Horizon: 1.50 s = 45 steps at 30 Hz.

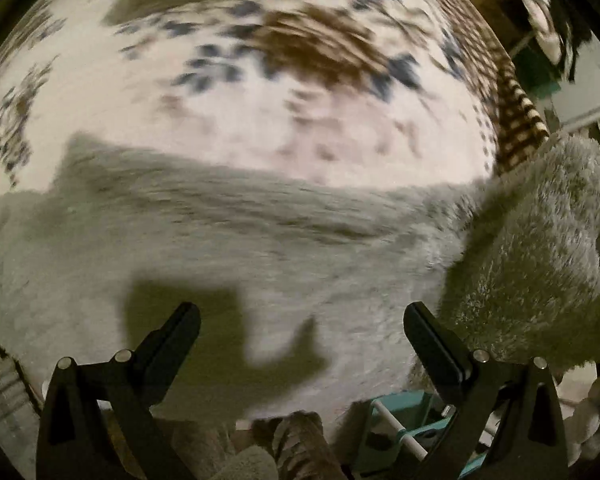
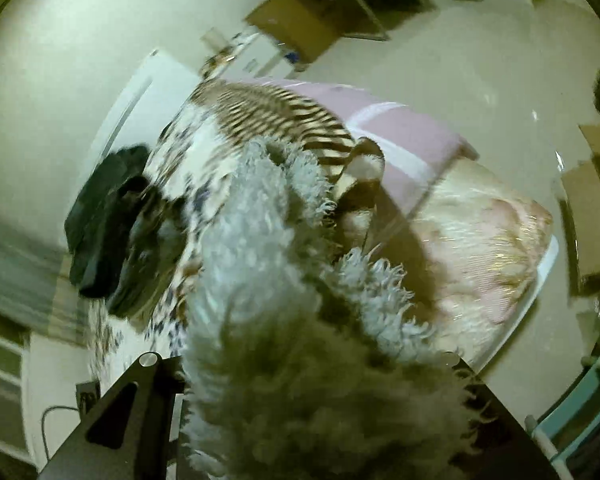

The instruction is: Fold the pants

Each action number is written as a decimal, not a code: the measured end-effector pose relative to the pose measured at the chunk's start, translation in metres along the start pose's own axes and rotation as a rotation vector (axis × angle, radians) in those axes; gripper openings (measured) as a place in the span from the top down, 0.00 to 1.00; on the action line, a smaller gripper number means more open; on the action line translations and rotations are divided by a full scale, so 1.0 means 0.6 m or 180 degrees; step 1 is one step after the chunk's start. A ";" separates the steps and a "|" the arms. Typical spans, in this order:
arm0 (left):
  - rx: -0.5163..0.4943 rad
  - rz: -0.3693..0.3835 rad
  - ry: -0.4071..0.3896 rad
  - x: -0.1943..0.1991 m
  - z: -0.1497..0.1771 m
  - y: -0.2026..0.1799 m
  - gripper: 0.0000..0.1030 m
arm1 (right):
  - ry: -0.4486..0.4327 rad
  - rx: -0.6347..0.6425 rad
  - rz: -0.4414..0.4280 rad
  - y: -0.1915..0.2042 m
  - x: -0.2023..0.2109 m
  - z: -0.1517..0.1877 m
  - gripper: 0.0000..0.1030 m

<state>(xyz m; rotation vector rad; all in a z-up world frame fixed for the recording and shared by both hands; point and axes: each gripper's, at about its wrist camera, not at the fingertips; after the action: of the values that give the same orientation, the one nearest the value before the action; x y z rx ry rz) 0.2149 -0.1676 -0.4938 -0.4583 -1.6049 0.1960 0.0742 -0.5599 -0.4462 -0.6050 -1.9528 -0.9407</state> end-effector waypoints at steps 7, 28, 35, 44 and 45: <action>0.0350 -0.0081 -0.0138 0.071 -0.001 0.140 0.00 | 0.0122 0.0375 0.0209 0.134 -0.001 0.085 0.69; 0.0277 0.0308 -0.0129 0.092 -0.026 0.151 0.00 | -0.0134 -0.0915 0.0686 -0.059 0.084 0.008 0.69; -0.0117 0.0204 -0.0022 0.009 -0.024 0.029 0.00 | 0.0188 -0.1254 0.0597 -0.205 -0.037 0.016 0.69; -0.0654 0.0151 0.0318 -0.108 0.005 -0.172 0.00 | 0.0563 -0.1663 0.0239 -0.389 -0.095 0.024 0.58; -0.0719 0.0140 0.0343 -0.116 0.007 -0.194 0.00 | 0.0587 -0.1686 0.0216 -0.397 -0.093 0.026 0.58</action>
<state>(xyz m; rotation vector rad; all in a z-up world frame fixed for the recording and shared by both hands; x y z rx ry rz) 0.1924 -0.3000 -0.5122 -0.6677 -1.5184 0.0222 -0.0727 -0.6929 -0.5901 -0.8404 -1.5091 -1.4308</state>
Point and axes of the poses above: each gripper's, at about its wrist camera, not at the fingertips, and x roughly against the way its jaws point, y to its left, z to its underside, and after that the axes turned 13 degrees about z, right-handed
